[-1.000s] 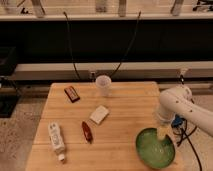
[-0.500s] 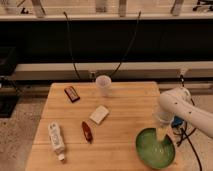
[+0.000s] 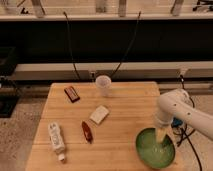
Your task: Drag the ceramic bowl in a circle
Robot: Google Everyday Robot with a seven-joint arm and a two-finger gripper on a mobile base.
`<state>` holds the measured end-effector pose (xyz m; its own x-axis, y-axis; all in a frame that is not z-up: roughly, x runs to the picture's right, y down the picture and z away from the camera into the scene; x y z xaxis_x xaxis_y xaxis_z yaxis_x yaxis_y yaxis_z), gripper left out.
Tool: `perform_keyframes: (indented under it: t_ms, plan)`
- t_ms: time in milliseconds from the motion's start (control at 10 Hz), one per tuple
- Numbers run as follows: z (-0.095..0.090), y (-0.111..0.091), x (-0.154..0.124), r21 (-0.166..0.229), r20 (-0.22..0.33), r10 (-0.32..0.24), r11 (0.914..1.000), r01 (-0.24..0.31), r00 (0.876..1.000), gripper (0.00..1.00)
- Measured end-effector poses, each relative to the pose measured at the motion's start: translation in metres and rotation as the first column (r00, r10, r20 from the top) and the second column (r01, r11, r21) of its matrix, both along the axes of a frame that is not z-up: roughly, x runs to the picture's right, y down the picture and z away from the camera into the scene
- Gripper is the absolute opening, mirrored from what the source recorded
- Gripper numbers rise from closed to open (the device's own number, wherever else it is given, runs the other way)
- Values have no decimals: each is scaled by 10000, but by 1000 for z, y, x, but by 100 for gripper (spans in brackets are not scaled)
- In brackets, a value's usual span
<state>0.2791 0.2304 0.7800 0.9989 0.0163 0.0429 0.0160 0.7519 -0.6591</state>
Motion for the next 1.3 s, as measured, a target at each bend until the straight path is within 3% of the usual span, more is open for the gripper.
perform_keyframes:
  t_ms: [200, 600, 1200, 1300]
  plan:
    - [1, 2, 0, -28, 30, -8, 10000, 9, 10000, 65]
    - [4, 5, -2, -72, 91, -21, 10000, 22, 10000, 60]
    - [7, 0, -6, -139, 192, -172, 9998, 175, 9997, 3]
    - [10, -4, -15, -144, 263, -287, 9995, 291, 9992, 0]
